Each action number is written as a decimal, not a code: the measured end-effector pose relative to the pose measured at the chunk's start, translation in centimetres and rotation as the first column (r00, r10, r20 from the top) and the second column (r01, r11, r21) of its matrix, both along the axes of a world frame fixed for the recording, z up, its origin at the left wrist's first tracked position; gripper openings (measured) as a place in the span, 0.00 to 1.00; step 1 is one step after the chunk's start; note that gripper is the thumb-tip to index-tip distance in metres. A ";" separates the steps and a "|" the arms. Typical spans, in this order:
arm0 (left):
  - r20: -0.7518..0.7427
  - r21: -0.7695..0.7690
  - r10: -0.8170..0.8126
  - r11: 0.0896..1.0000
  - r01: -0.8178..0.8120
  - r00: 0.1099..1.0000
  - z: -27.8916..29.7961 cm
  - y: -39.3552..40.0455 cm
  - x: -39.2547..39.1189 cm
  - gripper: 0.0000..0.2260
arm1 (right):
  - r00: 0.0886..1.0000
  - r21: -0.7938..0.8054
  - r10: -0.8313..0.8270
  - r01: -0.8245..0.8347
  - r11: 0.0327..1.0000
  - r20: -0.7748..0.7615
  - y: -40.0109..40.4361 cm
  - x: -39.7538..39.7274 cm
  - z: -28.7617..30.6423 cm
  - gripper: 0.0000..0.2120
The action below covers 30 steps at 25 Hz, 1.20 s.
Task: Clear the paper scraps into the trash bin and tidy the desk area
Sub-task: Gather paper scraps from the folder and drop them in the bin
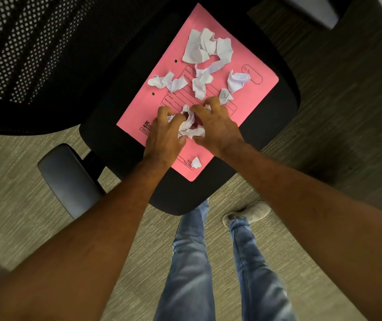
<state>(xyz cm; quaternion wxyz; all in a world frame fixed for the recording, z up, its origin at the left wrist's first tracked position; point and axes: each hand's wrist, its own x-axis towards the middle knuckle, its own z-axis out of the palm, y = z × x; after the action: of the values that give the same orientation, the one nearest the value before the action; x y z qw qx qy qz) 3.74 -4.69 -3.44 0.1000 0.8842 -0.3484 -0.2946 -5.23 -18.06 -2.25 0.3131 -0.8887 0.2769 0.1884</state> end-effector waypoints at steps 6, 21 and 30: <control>-0.019 -0.046 0.075 0.996 -0.076 0.997 -0.3 -0.3 -0.3 0.16 | 0.996 0.052 -0.083 0.081 0.995 0.031 0.6 -0.4 -0.6 0.20; -0.094 -0.031 0.218 0.975 -0.221 0.971 -0.7 1.4 -1.1 0.14 | 0.901 0.151 -0.432 0.422 0.894 0.035 -3.9 -1.3 -0.8 0.27; -0.120 -0.038 0.236 0.970 -0.242 0.964 -0.3 1.9 -1.1 0.13 | 0.938 0.066 -0.347 0.346 0.936 0.004 -3.5 -2.7 -1.7 0.15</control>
<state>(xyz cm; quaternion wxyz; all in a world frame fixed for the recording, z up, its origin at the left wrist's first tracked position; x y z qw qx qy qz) 2.63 -2.82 -3.77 0.1780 0.8984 -0.2406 -0.3215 -7.92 -21.51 -3.99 0.3719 -0.8171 0.4203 0.1322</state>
